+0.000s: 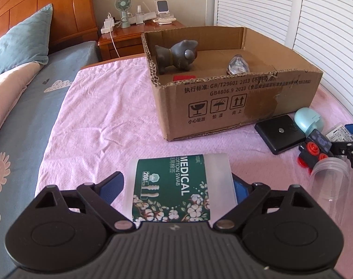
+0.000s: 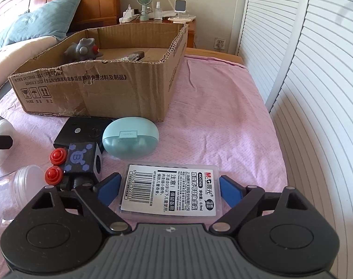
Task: Organize rigid objects
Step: 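Close left tool on MEDICAL container while right tool grasps barcode box, then carry container into box and open left tool while right tool carries barcode box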
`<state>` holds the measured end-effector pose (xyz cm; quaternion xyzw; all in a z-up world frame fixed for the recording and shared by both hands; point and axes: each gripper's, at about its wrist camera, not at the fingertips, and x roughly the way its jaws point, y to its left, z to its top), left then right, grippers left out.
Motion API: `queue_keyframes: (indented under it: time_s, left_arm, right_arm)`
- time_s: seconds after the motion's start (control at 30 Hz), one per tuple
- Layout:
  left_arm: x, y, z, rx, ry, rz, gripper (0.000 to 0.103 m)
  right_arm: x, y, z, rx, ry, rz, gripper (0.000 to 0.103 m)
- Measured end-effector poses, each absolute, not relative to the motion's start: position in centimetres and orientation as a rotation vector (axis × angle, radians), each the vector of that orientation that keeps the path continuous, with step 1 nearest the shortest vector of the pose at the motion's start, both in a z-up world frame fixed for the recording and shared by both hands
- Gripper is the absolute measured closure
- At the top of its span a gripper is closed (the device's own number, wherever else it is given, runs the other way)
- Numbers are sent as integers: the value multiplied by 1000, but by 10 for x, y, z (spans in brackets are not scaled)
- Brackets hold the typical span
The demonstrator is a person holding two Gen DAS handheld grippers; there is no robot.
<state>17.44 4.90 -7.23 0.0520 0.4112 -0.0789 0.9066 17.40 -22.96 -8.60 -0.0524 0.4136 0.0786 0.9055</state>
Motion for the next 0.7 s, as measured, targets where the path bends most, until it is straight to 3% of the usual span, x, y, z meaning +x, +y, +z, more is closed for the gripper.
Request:
queue_keyframes:
  time_s: [0.07, 0.7]
  left_arm:
    - [175, 50, -71, 100, 855, -184, 20]
    - [164, 44, -30, 202, 854, -308, 20]
  right_arm:
    - [174, -230, -86, -106, 857, 163, 11]
    - [157, -233, -51, -202, 854, 226, 11]
